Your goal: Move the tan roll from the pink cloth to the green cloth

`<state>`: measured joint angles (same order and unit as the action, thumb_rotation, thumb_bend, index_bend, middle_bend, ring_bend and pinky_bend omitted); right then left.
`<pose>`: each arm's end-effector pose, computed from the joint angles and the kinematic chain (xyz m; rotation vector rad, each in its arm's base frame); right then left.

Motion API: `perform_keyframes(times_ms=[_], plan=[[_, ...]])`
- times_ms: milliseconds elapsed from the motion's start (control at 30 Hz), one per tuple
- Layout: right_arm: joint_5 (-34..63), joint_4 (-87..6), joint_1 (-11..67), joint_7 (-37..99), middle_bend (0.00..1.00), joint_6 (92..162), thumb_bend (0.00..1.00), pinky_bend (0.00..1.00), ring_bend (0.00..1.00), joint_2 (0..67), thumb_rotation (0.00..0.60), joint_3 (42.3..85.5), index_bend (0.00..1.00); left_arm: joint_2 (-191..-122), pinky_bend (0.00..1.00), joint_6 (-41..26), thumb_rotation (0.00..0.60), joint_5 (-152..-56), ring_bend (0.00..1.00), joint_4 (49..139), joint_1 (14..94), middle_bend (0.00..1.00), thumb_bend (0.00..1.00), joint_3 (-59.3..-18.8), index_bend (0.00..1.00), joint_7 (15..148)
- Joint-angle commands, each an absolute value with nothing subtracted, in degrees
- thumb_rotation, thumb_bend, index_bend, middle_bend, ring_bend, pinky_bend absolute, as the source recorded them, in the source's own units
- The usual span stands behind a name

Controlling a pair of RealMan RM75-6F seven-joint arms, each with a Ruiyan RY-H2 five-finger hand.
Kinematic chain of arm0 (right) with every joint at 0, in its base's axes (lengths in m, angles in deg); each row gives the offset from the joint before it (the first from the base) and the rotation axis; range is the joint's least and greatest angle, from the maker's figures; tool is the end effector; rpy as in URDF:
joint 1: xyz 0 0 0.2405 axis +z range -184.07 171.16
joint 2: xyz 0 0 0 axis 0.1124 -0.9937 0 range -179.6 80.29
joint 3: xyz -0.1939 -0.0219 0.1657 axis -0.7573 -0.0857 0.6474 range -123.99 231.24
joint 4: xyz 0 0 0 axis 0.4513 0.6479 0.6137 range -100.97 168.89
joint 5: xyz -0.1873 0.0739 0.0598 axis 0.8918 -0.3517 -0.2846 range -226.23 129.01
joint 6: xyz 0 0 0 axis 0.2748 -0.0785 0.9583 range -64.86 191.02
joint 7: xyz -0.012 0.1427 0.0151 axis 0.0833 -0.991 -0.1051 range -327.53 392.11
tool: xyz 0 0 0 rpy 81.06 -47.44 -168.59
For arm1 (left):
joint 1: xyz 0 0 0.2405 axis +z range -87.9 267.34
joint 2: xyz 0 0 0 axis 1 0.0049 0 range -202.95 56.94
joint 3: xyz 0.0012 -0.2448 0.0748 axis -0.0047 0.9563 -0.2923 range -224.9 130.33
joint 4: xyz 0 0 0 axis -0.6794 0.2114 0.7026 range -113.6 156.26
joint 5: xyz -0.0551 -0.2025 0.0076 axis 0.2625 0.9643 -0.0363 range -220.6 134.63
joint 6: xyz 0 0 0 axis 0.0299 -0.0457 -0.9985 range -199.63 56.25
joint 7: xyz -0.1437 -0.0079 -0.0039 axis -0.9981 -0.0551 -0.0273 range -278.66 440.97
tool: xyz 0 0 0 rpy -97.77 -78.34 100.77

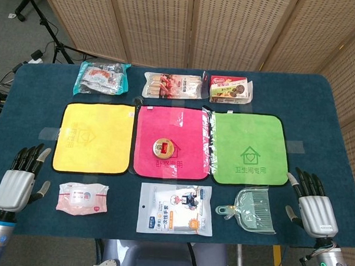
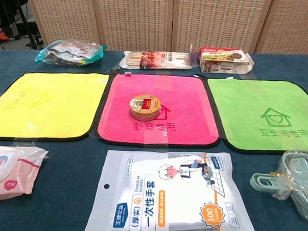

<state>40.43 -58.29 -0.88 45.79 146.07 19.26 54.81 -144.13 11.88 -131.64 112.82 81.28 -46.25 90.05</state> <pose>-0.2977 -0.1772 0.1207 1.5312 -0.7934 0.7920 -0.2872 0.1913 0.1111 -1.5179 -0.8435 -0.9081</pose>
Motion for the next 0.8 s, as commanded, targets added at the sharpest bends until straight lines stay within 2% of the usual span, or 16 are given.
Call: perform_keyframes(times_ms=[33, 567, 800], plan=[[40.3, -58.17, -0.81, 45.88, 0.0, 145.77, 0.36, 0.05, 0.0, 19.26, 0.6, 54.74, 0.05, -144.04, 0.0, 11.96, 0.6, -131.49, 0.0, 113.04, 81.43, 0.0, 0.36, -46.29, 0.08, 90.35], [41.43, -57.53, -0.25, 45.84, 0.0, 146.26, 0.36, 0.05, 0.0, 20.07, 0.6, 55.07, 0.05, -143.28, 0.0, 11.64, 0.6, -131.11, 0.0, 113.51, 81.79, 0.0, 0.36, -46.61, 0.08, 89.54], [39.56, -58.48, 2.61, 49.64, 0.0, 142.41, 0.36, 0.05, 0.0, 20.34, 0.6, 56.89, 0.05, -143.67, 0.0, 10.24, 0.6, -130.26, 0.0, 112.86, 81.21, 0.0, 0.36, -46.36, 0.08, 89.14]])
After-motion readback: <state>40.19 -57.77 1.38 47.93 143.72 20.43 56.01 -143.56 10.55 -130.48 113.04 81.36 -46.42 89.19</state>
